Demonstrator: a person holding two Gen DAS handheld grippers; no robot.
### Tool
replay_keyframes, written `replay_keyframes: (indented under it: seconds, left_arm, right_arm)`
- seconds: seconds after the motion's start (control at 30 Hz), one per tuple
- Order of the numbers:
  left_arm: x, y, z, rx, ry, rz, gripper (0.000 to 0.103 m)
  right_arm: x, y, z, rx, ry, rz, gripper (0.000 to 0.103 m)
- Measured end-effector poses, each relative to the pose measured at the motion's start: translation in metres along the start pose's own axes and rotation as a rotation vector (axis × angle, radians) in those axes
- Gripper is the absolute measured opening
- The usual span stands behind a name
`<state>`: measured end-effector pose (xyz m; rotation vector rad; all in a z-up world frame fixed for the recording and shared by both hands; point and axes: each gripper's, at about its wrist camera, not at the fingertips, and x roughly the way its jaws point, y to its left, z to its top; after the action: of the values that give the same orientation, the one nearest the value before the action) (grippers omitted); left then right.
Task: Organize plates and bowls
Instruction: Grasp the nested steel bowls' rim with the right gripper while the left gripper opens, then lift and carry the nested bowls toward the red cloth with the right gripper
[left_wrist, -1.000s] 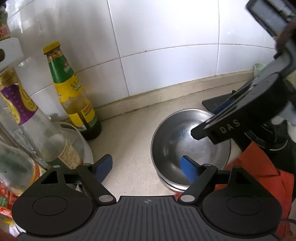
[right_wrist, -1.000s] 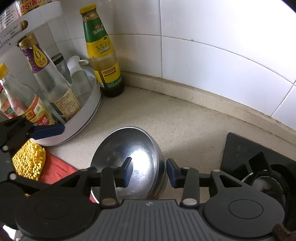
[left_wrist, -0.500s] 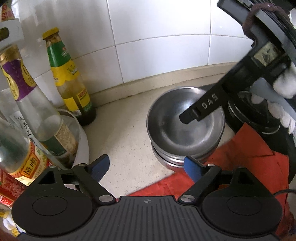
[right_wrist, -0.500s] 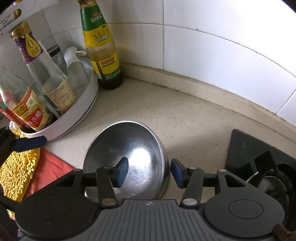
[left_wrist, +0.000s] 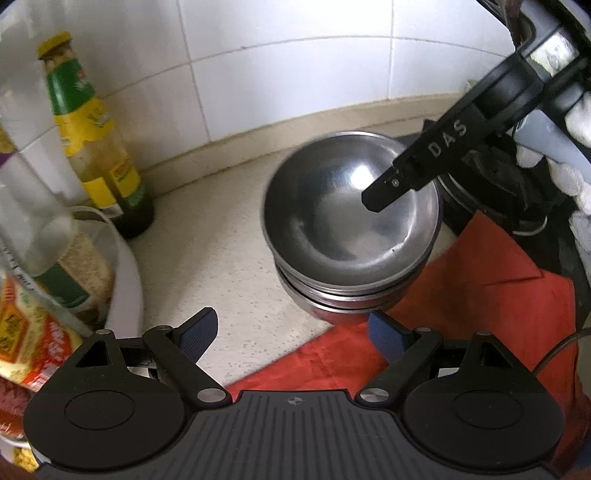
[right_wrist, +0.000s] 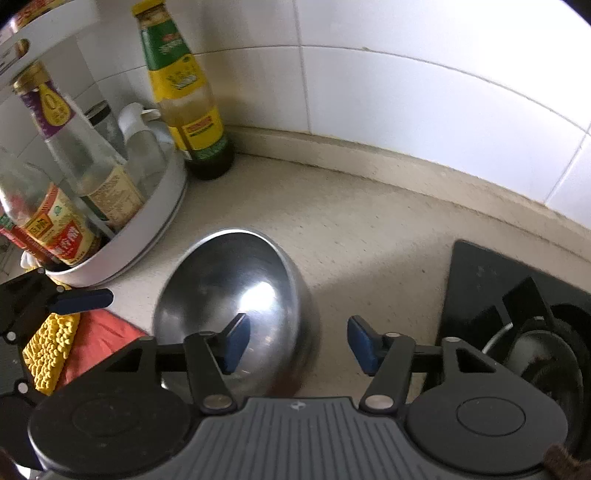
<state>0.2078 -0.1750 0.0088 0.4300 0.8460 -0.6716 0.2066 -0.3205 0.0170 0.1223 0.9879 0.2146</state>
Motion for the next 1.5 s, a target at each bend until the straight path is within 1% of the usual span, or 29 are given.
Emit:
replay_keyframes:
  seconds: [0.17,0.33,0.37,0.5,0.6,0.73,0.97,1.07,1.13,1.17,1.27,1.4,1.5]
  left_arm:
    - [0.017,0.000,-0.002,0.052,0.024,-0.048,0.093]
    - [0.038,0.002,0.001,0.073,0.053,-0.095,0.094]
    - [0.041,0.001,0.002,0.078,0.056,-0.103,0.094]
    - [0.059,-0.002,0.007,0.118,0.070,-0.139,0.094]
    - [0.067,-0.001,0.015,0.136,0.060,-0.165,0.094]
    - [0.076,-0.002,0.023,0.142,0.038,-0.192,0.095]
    - [0.091,-0.008,0.022,0.194,-0.044,-0.162,0.102]
    - [0.096,-0.015,0.016,0.246,-0.082,-0.130,0.103]
    - [0.101,-0.017,0.012,0.274,-0.090,-0.110,0.103]
    - [0.105,-0.016,0.011,0.273,-0.089,-0.111,0.103]
    - [0.111,-0.006,0.012,0.228,-0.088,-0.156,0.103]
    - [0.115,-0.003,0.013,0.223,-0.106,-0.163,0.103]
    - [0.117,0.001,0.008,0.191,-0.104,-0.178,0.103]
  right_arm:
    - [0.012,-0.010,-0.006,0.058,0.026,0.054,0.055]
    - [0.027,-0.012,-0.007,0.070,0.047,0.087,0.055]
    - [0.029,-0.013,-0.006,0.073,0.050,0.098,0.056]
    - [0.038,-0.016,-0.001,0.076,0.041,0.140,0.056]
    - [0.046,-0.018,0.006,0.102,0.043,0.184,0.055]
    - [0.050,-0.024,0.015,0.110,0.019,0.198,0.055]
    - [0.058,-0.031,0.028,0.074,0.005,0.227,0.056]
    - [0.063,-0.033,0.030,0.063,0.007,0.246,0.057]
    - [0.065,-0.034,0.031,0.050,0.004,0.263,0.058]
    - [0.066,-0.035,0.031,0.045,0.008,0.273,0.059]
    - [0.070,-0.037,0.032,0.037,0.013,0.299,0.063]
    - [0.075,-0.041,0.033,0.045,0.012,0.324,0.066]
    - [0.082,-0.047,0.035,0.070,0.025,0.347,0.068]
